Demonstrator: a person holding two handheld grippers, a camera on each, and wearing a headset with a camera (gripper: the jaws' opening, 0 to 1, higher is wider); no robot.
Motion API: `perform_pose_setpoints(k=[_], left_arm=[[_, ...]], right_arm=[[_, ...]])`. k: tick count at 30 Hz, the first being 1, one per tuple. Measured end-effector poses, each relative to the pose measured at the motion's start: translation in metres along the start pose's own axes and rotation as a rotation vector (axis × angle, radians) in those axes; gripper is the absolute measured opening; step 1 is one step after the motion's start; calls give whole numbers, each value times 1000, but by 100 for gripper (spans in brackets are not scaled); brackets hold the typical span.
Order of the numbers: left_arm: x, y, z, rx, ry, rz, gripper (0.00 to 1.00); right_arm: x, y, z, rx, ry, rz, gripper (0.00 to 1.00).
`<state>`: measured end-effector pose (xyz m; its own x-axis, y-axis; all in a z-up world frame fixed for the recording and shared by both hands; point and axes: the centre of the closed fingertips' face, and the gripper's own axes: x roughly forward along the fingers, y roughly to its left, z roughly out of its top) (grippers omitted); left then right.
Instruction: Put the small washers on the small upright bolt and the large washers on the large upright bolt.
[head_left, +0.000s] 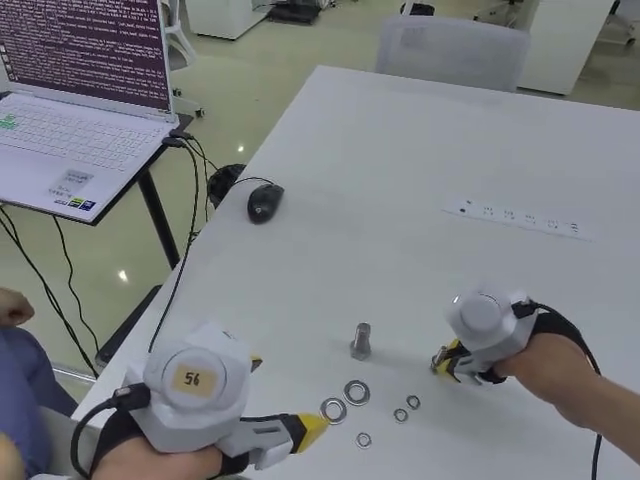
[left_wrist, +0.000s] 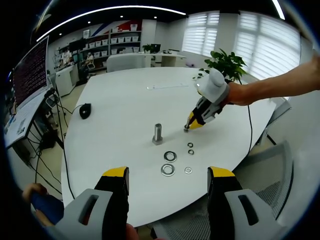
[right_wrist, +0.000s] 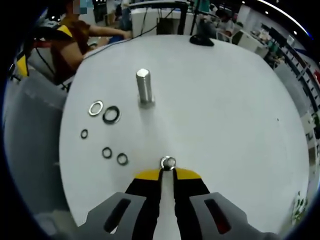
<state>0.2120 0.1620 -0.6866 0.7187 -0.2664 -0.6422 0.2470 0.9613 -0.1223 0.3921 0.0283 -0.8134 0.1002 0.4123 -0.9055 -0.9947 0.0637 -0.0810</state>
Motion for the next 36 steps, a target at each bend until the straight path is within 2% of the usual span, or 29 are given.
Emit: perform_pose_setpoints(k=[4, 12, 21, 26, 30, 33, 36], left_arm=[[0, 1, -2, -3, 5, 0, 63], [-1, 3, -3, -6, 6, 6, 63], [0, 2, -4, -1, 11, 4, 63], [1, 0, -3, 1, 11, 0, 63], [2, -1, -2, 4, 10, -6, 63], [2, -3, -1, 7, 10, -8, 63], [2, -2, -1, 5, 7, -8, 63]], right_arm=[[7, 2, -6, 22, 11, 11, 10], [10, 2, 0, 70, -42, 7, 12], [8, 5, -7, 98, -50, 7, 16], [4, 14, -14, 122, -60, 18, 15], [2, 24, -16, 109, -66, 42, 15], [2, 38, -11, 63, -80, 81, 16], [5, 58, -1, -10, -105, 142, 16]])
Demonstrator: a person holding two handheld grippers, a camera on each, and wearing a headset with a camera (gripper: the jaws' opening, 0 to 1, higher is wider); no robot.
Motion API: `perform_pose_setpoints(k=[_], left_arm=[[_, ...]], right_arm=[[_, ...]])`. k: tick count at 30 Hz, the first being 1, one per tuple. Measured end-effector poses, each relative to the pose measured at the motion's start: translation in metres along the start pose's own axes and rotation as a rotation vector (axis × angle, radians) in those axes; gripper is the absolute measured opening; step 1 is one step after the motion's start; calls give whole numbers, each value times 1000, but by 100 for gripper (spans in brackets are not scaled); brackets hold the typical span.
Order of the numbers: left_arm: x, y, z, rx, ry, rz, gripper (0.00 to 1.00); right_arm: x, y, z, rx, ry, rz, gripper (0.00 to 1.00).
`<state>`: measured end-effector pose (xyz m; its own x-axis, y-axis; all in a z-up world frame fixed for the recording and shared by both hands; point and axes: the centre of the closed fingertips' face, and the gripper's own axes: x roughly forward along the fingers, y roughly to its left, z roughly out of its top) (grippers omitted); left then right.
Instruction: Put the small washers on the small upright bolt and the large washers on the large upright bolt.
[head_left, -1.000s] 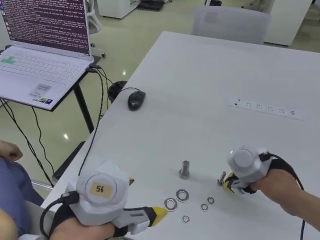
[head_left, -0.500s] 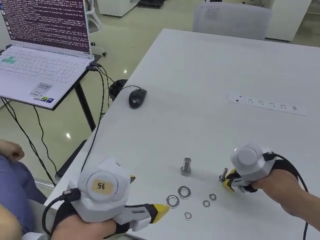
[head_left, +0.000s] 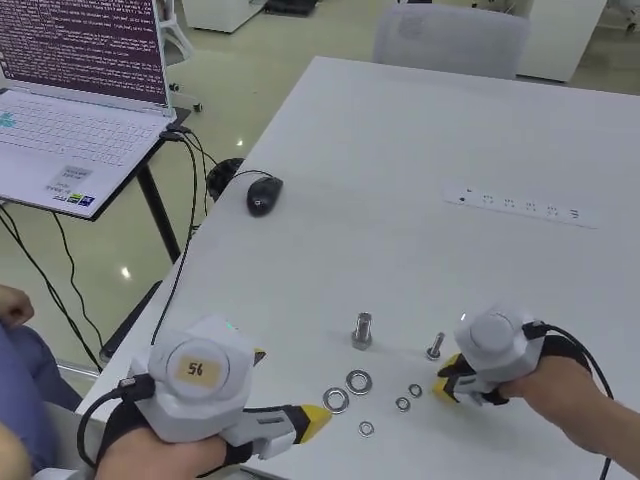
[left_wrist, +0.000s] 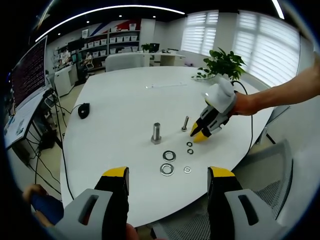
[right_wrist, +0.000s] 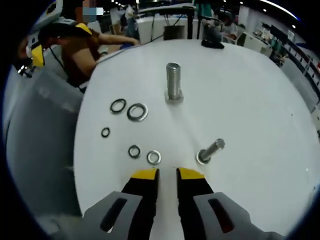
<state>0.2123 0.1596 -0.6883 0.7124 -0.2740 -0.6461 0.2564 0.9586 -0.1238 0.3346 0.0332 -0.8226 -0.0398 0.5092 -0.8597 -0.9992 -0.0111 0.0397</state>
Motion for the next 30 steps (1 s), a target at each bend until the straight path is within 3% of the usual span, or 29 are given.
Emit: perform_pose_setpoints(k=[3, 7, 10, 14, 19, 21, 30], left_arm=[[0, 0, 0, 1, -1, 0, 63], [-1, 0, 0, -1, -3, 2, 63], [-3, 1, 0, -1, -4, 6, 63], [-3, 2, -1, -7, -6, 10, 63], [-2, 1, 1, -6, -9, 8, 63], [-1, 0, 1, -4, -10, 6, 63], [-4, 2, 2, -4, -13, 12, 63]], right_arm=[[4, 4, 3, -81, 16, 5, 18], [7, 3, 9, -79, 22, 11, 18], [8, 5, 10, -132, 43, 26, 18], [8, 5, 10, -146, 57, 39, 18], [9, 9, 10, -258, 93, 49, 15], [10, 12, 10, -257, 89, 63, 14], [8, 8, 10, -179, 77, 26, 14]])
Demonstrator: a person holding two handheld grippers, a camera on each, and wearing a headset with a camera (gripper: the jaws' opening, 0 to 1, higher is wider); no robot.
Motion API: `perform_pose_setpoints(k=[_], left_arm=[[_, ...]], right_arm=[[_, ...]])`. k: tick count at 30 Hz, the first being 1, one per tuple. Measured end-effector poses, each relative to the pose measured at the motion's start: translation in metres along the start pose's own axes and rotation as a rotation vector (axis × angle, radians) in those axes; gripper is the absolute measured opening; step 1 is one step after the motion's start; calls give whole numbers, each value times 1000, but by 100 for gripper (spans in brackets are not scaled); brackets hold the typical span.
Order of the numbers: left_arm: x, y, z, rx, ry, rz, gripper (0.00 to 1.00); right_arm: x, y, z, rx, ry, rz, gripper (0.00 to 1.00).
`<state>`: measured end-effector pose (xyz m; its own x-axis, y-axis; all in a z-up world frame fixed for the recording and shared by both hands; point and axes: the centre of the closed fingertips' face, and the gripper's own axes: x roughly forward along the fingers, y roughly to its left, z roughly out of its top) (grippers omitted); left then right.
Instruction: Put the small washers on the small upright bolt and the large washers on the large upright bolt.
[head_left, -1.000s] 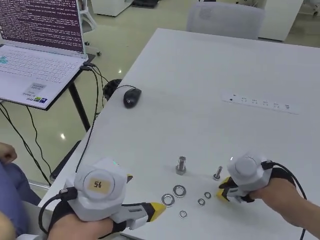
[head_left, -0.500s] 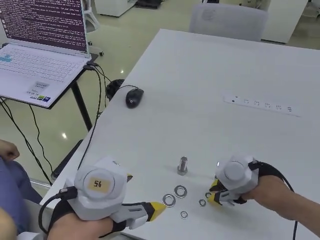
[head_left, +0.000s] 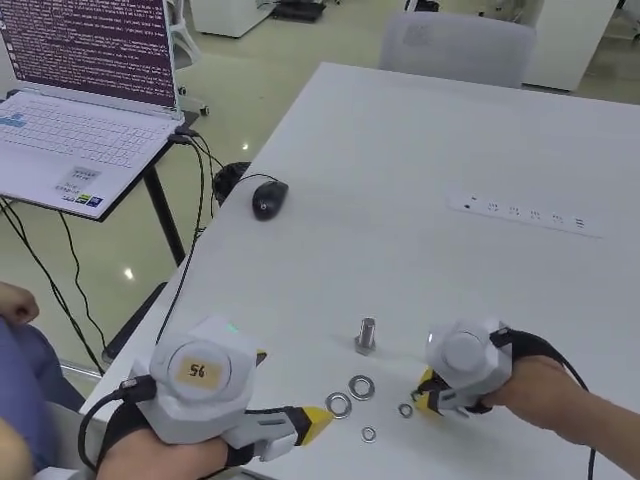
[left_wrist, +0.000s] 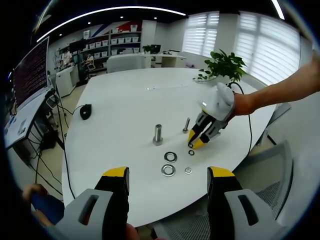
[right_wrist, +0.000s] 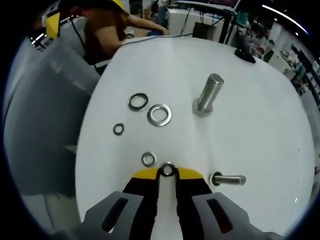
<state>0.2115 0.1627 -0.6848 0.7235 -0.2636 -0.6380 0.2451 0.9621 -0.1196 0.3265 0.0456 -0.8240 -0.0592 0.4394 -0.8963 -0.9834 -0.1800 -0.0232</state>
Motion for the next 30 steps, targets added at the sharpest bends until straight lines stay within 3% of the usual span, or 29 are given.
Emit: perform_pose_setpoints(k=[6, 12, 17, 23, 30], left_arm=[[0, -1, -1, -2, 0, -1, 63], [1, -2, 1, 0, -3, -6, 63], [2, -2, 3, 3, -5, -10, 63], [4, -5, 3, 5, -4, -17, 63], [4, -4, 2, 2, -3, -15, 63]], right_arm=[[-7, -2, -6, 67, -28, -28, 13], [-24, -12, -13, 148, -68, -78, 13], [-51, -32, -6, 235, -165, -153, 13], [-72, -48, 2, 202, -173, -212, 13], [-69, -59, 10, 182, -154, -224, 13]])
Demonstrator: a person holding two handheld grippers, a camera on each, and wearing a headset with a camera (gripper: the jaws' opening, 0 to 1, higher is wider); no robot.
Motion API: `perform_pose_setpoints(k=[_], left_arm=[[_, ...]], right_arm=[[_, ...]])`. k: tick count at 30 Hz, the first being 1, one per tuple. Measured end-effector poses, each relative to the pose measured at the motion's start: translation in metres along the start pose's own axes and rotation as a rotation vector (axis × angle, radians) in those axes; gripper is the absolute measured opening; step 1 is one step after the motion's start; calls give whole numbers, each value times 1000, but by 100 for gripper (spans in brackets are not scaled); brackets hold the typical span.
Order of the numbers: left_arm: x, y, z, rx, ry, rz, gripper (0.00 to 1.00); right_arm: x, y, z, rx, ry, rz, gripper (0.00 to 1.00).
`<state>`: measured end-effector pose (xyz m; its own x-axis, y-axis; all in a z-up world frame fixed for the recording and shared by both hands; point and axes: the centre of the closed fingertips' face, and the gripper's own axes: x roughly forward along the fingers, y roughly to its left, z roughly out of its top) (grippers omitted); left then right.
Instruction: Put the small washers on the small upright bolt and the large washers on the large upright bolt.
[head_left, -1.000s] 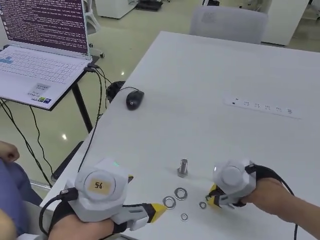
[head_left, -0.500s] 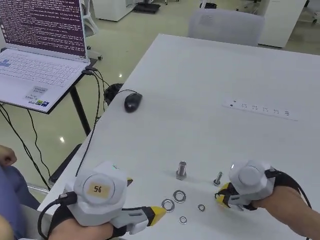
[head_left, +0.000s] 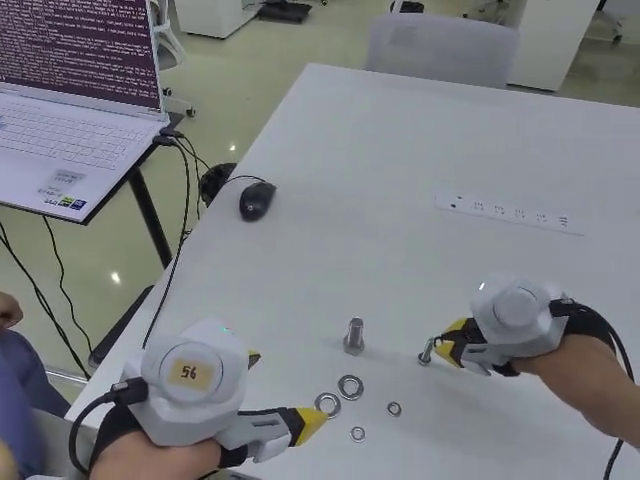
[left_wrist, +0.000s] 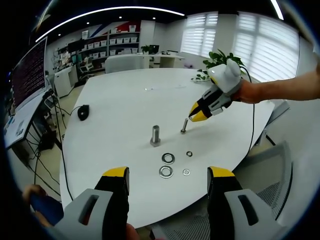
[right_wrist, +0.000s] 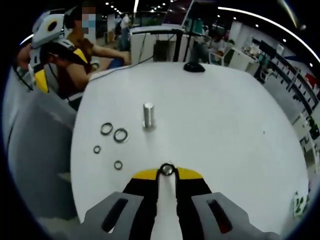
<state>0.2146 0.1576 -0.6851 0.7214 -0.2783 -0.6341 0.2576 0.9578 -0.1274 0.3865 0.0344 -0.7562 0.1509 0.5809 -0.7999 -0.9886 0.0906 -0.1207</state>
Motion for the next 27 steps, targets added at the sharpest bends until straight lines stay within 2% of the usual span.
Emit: perform_pose_setpoints(k=[6, 17, 27], left_arm=[[-2, 2, 0, -7, -3, 8, 63], [-2, 3, -1, -11, -5, 10, 63], [-2, 3, -1, -14, -5, 10, 63]], right_arm=[[6, -5, 1, -8, 21, 1, 13], [10, -4, -1, -37, 58, 20, 13], [12, -4, -2, -43, 66, 27, 13]])
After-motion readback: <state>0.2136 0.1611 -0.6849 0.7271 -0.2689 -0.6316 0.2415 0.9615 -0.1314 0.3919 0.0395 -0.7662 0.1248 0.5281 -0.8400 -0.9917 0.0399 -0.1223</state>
